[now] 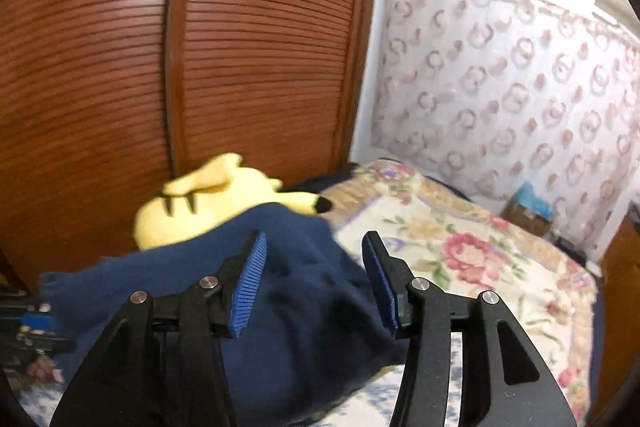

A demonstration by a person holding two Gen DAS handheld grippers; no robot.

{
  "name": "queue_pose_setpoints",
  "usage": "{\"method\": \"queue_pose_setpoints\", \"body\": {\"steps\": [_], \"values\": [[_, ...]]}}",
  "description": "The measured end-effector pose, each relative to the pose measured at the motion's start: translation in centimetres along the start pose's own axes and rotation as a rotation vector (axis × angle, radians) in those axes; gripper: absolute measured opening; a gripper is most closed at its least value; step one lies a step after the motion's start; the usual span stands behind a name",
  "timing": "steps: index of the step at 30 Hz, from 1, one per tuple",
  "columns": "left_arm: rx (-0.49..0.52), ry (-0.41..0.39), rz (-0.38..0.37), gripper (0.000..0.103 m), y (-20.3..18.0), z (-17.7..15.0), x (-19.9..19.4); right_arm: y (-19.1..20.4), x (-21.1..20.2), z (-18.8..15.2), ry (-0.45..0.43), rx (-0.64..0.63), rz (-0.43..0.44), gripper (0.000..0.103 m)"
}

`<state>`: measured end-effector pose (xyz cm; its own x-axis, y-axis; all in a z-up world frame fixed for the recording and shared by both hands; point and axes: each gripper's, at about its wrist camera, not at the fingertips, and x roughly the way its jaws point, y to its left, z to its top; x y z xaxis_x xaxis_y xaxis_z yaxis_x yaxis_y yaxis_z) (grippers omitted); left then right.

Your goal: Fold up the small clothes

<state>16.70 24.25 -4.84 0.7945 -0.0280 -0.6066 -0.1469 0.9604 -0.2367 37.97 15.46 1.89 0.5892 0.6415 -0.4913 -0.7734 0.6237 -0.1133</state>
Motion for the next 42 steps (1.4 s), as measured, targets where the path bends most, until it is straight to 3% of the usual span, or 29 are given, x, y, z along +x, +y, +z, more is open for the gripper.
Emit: {"method": "queue_pose_setpoints", "body": {"steps": [3, 6, 7, 11, 19, 25, 35, 42], "values": [[0.017, -0.021, 0.015, 0.034, -0.2, 0.2, -1.2, 0.8, 1.8, -0.7, 0.074, 0.008, 0.041, 0.051], [0.043, -0.057, 0.032, 0.048, -0.7, 0.4, -2.7, 0.8, 4.4, -2.1, 0.142, 0.031, 0.009, 0.051], [0.049, -0.065, 0.035, 0.060, -0.9, 0.4, -3.1, 0.6, 5.4, -2.8, 0.168, 0.043, 0.006, 0.052], [0.083, -0.101, 0.037, 0.065, -2.0, 0.8, -4.9, 0.2, 4.7, -3.8, 0.154, 0.057, -0.008, 0.052], [0.155, -0.143, 0.020, 0.070, -5.5, 0.6, -7.2, 0.9, -4.1, -3.6, 0.005, 0.095, -0.058, 0.053], [0.201, -0.157, 0.005, 0.070, -9.1, -0.1, -8.6, 1.9, -12.5, -5.8, -0.053, 0.123, -0.106, 0.056], [0.247, -0.179, -0.032, 0.070, -14.8, -1.8, -9.8, 1.6, -23.8, -11.9, -0.045, 0.203, -0.198, 0.076], [0.259, -0.184, -0.028, 0.070, -17.7, -2.8, -10.4, 1.2, -29.5, -15.7, -0.046, 0.257, -0.281, 0.081]]}}
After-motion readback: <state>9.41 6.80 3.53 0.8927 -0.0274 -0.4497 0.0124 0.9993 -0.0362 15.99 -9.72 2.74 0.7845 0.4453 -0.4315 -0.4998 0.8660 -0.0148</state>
